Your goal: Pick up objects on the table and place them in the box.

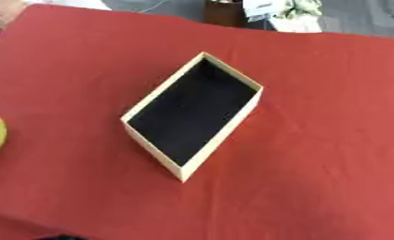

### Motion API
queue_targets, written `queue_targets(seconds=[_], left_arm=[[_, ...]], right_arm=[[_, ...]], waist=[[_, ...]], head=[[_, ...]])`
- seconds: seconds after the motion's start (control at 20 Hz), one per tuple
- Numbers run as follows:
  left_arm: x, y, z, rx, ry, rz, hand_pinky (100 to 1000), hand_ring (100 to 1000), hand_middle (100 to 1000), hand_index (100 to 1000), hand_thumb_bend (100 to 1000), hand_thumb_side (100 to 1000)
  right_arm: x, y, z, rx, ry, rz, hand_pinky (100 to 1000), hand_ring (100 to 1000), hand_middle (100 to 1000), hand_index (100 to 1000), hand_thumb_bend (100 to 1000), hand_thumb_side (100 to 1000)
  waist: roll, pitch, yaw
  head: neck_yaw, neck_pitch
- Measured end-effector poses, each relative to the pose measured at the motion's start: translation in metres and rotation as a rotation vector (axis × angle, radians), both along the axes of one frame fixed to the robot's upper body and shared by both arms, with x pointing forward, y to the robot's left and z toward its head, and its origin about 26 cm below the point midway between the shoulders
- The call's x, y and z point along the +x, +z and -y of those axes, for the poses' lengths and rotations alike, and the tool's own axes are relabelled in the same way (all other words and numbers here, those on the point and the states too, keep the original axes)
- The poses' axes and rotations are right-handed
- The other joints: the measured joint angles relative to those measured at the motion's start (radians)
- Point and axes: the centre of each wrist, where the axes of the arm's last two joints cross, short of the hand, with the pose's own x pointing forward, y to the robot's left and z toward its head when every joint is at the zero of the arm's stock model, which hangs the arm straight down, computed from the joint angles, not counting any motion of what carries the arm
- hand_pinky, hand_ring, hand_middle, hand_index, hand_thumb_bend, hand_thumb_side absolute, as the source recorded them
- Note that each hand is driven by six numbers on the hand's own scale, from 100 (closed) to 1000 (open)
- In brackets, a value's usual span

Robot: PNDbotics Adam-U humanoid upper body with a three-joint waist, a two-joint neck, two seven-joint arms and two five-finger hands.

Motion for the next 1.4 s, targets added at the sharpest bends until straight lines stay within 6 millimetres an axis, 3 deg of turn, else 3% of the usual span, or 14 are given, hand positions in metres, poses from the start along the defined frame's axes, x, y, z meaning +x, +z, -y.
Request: queue_targets(seconds=[0.2,0.45,0.65,0.85,0.95,1.15,1.25,1.3,1.4], left_arm=[[-0.003,-0.005,-0.006,-0.005,0.004,-0.137,894,880,862,942,221,935],[-0.004,-0.005,-0.011,-0.003,0.029,-0.263,894,868,823,928,403,889],[-0.004,-0.007,-0.014,0.015,0.044,-0.328,875,843,786,914,561,1000],[-0.005,-0.015,-0.020,0.009,0.050,-0.384,859,833,778,912,668,1000],[-0.005,-0.019,-0.023,-0.003,0.052,-0.403,843,826,775,908,775,1000],[-0.004,-0.026,-0.028,-0.020,0.064,-0.436,841,828,775,912,794,1000],[-0.004,-0.030,-0.030,-0.013,0.083,-0.450,845,833,784,916,742,1000],[-0.004,-0.032,-0.031,-0.008,0.093,-0.457,852,836,787,919,662,939],[-0.004,-0.035,-0.033,0.005,0.112,-0.464,854,840,795,934,601,830]], right_arm=[[0.000,-0.001,0.000,0.000,-0.002,-0.005,822,875,880,848,100,802],[0.000,-0.002,0.001,-0.001,-0.002,-0.006,822,875,879,848,100,803],[0.000,-0.002,0.001,0.000,-0.002,-0.006,820,870,878,847,100,803],[0.000,-0.002,0.001,0.000,-0.003,-0.007,820,869,878,847,100,804],[0.000,-0.002,0.001,0.000,-0.003,-0.007,820,869,878,847,100,804],[0.000,-0.002,0.001,0.000,-0.003,-0.008,819,868,877,846,100,804],[0.000,-0.002,0.001,0.000,-0.003,-0.008,818,868,877,846,100,804],[0.000,-0.002,0.001,0.000,-0.004,-0.008,818,868,877,845,100,805],[0.000,-0.002,0.001,0.000,-0.004,-0.009,818,868,876,845,100,806]], waist=[[0.002,0.000,0.003],[-0.001,0.000,0.001],[-0.004,0.000,-0.001],[-0.004,0.000,-0.001],[-0.004,0.000,-0.001],[-0.005,0.000,-0.001],[-0.005,0.000,-0.001],[-0.005,0.000,-0.001],[-0.007,0.000,-0.001]], head=[[-0.001,0.000],[0.000,0.000],[0.002,0.000],[0.008,0.000],[0.009,0.000],[0.018,0.000],[0.025,0.000],[0.028,0.000],[0.033,0.000]])
